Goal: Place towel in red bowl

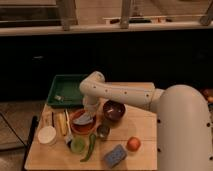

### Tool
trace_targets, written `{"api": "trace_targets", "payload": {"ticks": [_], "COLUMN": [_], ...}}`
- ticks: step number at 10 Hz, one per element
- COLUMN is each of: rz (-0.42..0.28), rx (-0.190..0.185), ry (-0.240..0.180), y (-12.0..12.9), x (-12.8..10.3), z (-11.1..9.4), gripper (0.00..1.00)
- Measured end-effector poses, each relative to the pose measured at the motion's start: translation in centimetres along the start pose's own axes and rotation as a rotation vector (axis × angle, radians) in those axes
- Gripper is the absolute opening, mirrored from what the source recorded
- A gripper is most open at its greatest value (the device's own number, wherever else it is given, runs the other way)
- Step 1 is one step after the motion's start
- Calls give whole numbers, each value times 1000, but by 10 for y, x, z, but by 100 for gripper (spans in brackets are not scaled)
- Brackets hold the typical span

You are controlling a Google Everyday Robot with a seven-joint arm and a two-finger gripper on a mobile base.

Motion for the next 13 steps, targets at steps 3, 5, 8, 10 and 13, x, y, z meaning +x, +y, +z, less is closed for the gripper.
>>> {"api": "trace_targets", "payload": {"ticks": [3, 5, 8, 10, 13], "rz": [-7, -8, -16, -18, -23], "rx": [-1, -2, -3, -3, -4], "ry": [-1, -2, -1, -2, -2], "y": [0, 0, 1, 1, 1], "x": [-1, -1, -1, -1, -1], "z": [2, 2, 2, 2, 2], "gripper": [1, 1, 1, 1, 1]}}
